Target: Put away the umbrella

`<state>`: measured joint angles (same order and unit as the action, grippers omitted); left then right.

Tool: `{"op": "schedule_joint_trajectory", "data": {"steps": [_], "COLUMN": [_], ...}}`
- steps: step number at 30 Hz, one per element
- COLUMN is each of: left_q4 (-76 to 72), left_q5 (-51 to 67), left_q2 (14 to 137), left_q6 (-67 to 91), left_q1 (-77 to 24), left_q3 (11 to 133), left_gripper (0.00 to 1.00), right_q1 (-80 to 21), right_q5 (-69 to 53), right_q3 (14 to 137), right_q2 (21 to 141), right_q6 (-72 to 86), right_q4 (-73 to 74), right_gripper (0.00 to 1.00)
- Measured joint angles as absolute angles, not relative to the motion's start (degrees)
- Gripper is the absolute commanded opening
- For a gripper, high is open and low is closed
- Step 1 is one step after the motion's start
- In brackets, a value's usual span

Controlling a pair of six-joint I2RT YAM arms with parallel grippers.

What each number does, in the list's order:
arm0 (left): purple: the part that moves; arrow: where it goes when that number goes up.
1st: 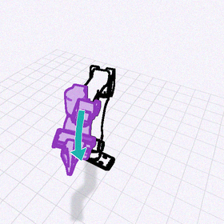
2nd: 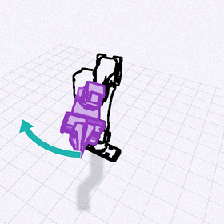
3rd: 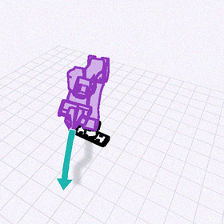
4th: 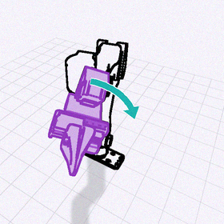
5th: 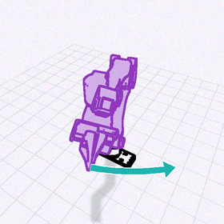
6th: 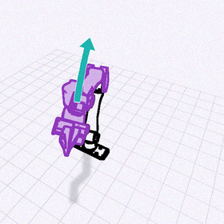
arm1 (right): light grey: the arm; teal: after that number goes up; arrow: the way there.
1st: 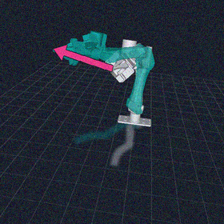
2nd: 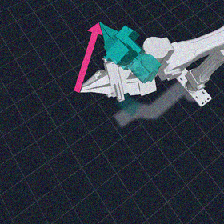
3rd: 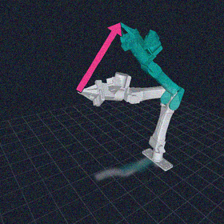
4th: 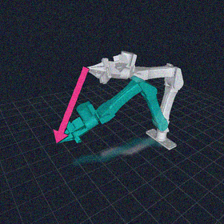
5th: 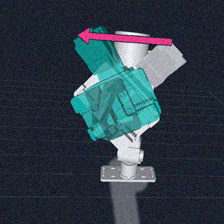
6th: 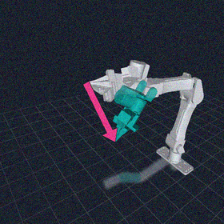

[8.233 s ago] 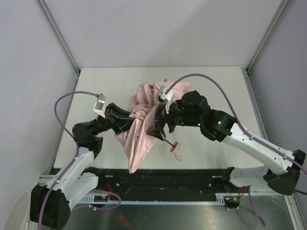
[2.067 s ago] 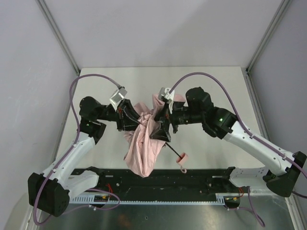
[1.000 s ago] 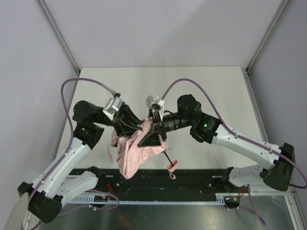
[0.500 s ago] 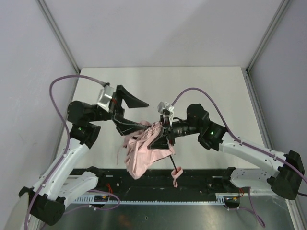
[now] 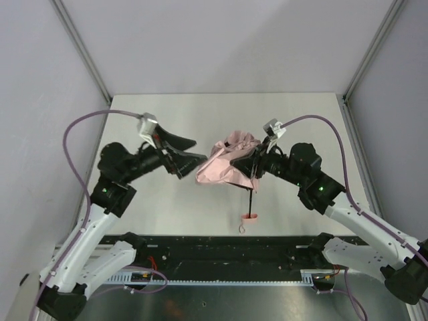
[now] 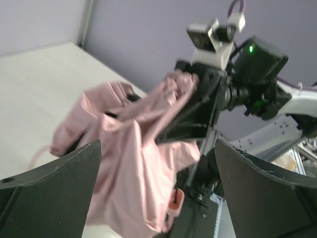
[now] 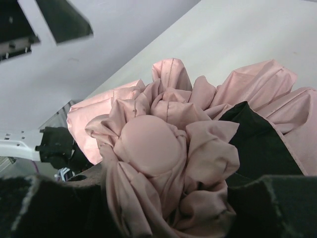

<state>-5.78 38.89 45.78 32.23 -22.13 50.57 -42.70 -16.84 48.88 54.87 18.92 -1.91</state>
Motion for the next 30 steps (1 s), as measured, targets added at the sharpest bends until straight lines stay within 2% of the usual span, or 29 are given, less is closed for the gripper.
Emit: {"op": "schedule_joint_trajectory", "data": {"steps": [5,8,10,14,15,17,21,23,27,30], "left_q4": [-1.9,-1.1,0.4,5.0,5.8,7.3,10.2,11.7,13.5,15.9], "left_q5": [31.4,30.1,30.2,31.8,32.1,32.5,30.6,29.6,28.4,26.3], "left_q2": [47.7,51.3,54.3,59.2,59.4,59.4,57.6,56.7,56.1,55.5], "left_q6": [28.6,27.2,26.1,23.0,22.9,21.3,17.3,15.7,13.1,11.6], "left_q1": [-32.9,-34.8,-35.6,-36.7,-37.0,-37.4,-38.4,-38.8,-39.0,-38.8], "left_q3": [49.7,49.7,49.7,49.5,49.4,49.4,49.5,49.7,50.4,50.4], "left_gripper": [0.99,0.92,0.77,0.19,0.1,0.02,0.0,0.03,0.21,0.41], "right_q1": [-42.0,-41.6,-40.9,-37.4,-36.2,-33.6,-28.9,-27.2,-25.8,-23.8], "right_q5": [-15.8,-17.0,-18.3,-23.8,-26.0,-31.3,-42.5,-47.2,-53.9,-58.3], "right_q3": [48.9,49.1,49.2,50.6,50.9,51.2,51.2,51.2,51.2,51.2], "right_q2": [54.7,54.0,53.2,51.5,51.4,51.5,53.5,54.8,54.7,53.3], "right_q6": [18.5,18.3,18.4,19.5,20.1,22.3,27.9,31.1,36.9,40.8], "right_q4": [-1.7,-0.8,-0.2,2.3,2.9,3.5,4.5,4.7,4.4,3.0], "right_gripper": [0.0,0.0,0.0,0.0,0.0,0.0,0.0,0.0,0.0,0.0]}}
